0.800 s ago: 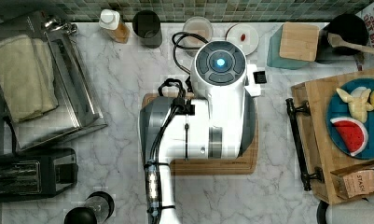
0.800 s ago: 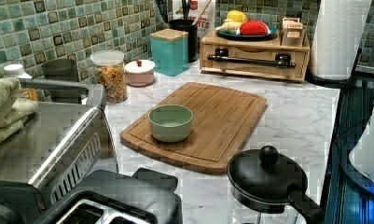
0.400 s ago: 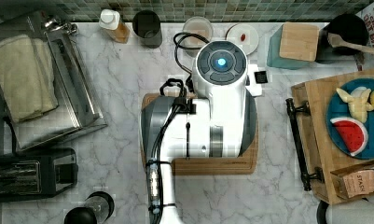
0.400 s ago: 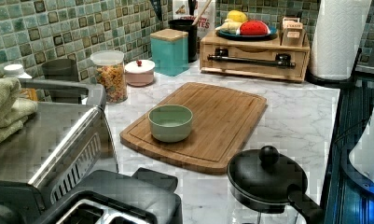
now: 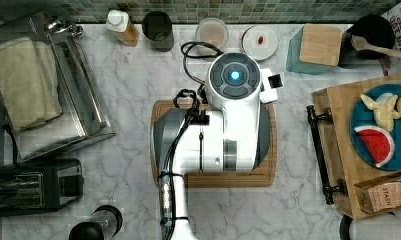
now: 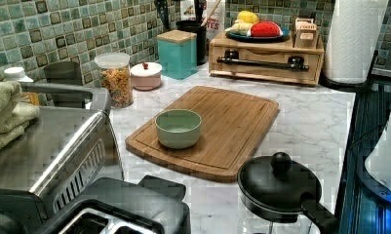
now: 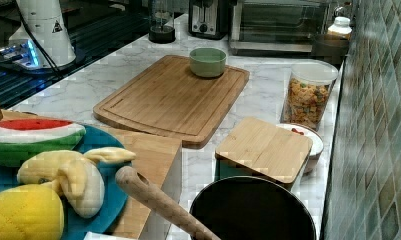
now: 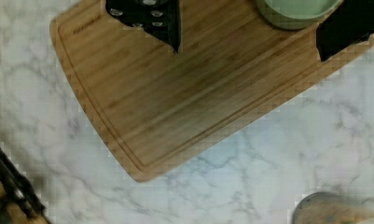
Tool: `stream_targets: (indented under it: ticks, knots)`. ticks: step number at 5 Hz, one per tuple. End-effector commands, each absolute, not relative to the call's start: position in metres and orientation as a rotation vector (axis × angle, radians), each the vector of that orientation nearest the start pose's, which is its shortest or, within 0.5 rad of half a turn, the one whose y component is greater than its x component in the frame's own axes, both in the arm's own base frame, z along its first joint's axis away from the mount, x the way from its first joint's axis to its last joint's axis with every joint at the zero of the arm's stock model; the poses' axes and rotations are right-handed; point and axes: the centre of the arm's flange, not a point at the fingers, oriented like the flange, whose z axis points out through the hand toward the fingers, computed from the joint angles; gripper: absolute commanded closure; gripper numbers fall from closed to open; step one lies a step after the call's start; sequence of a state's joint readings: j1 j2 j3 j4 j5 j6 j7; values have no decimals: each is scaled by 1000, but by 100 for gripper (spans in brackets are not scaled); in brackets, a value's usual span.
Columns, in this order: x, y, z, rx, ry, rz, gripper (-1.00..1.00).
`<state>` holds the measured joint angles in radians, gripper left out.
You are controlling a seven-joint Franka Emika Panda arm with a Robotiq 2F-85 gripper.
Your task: Open the drawer.
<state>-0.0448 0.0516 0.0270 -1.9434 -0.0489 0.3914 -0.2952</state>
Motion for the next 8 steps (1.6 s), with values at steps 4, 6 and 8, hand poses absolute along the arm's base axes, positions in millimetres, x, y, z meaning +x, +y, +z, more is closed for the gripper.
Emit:
stream_targets:
  ticks: [4,6,8]
  knots:
    - [473,-156,395,-3217,-393,-75,-100]
    - [455,-202,379,-3240,-537,-106,-100]
    - [444,-229,363,-3275,-596,-97,-100]
